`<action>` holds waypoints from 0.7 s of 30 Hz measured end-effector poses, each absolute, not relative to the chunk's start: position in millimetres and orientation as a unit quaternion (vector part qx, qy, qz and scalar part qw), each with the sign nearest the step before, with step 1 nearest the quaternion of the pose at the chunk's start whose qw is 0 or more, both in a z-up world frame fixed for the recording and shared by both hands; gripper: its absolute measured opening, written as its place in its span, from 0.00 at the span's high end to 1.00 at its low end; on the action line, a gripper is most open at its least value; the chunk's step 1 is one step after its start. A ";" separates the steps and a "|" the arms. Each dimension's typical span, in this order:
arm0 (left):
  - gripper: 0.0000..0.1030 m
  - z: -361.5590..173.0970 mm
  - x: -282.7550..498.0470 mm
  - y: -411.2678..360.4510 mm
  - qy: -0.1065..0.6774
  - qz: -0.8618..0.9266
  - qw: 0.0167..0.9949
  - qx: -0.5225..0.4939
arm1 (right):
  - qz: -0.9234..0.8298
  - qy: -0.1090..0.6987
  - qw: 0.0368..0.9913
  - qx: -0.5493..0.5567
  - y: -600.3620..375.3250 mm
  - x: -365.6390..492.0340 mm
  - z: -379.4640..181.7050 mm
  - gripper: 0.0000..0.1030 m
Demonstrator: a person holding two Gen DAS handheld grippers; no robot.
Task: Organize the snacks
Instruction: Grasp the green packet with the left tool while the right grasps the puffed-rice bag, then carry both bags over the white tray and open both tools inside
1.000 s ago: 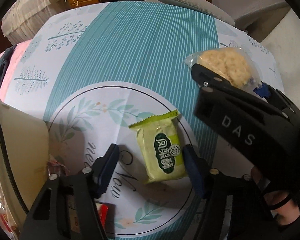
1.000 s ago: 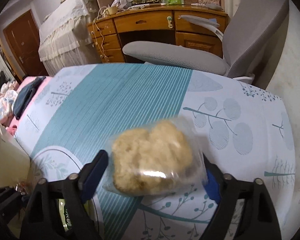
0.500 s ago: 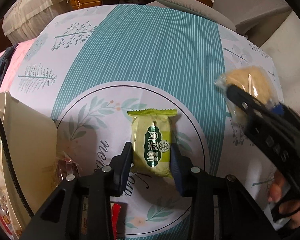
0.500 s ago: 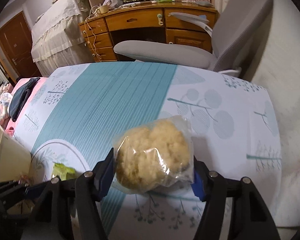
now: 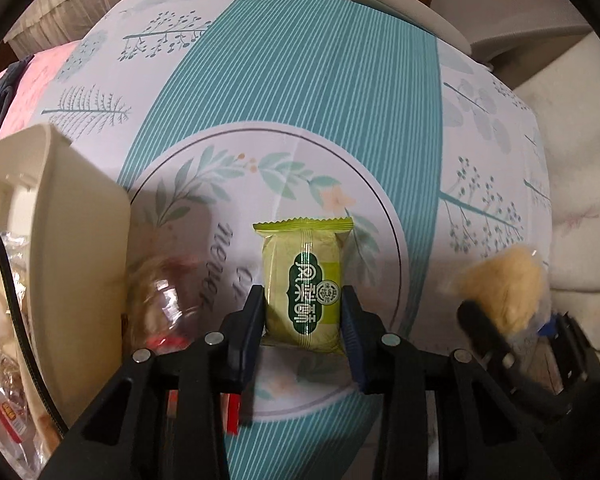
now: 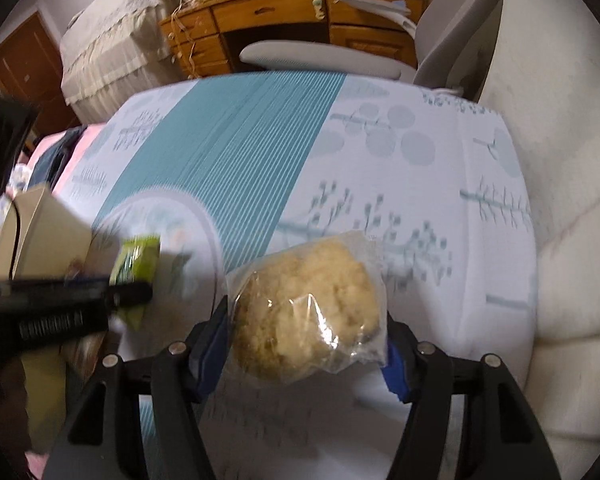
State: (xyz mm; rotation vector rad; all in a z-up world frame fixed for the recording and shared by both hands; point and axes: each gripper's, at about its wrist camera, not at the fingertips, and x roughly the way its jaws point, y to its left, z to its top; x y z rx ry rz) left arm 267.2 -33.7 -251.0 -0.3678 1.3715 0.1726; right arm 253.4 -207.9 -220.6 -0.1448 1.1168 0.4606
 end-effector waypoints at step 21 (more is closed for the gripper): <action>0.66 -157.3 152.8 -31.4 0.603 0.016 0.776 -0.184 | 0.242 0.569 0.784 -0.052 -185.9 132.9 -186.9 0.37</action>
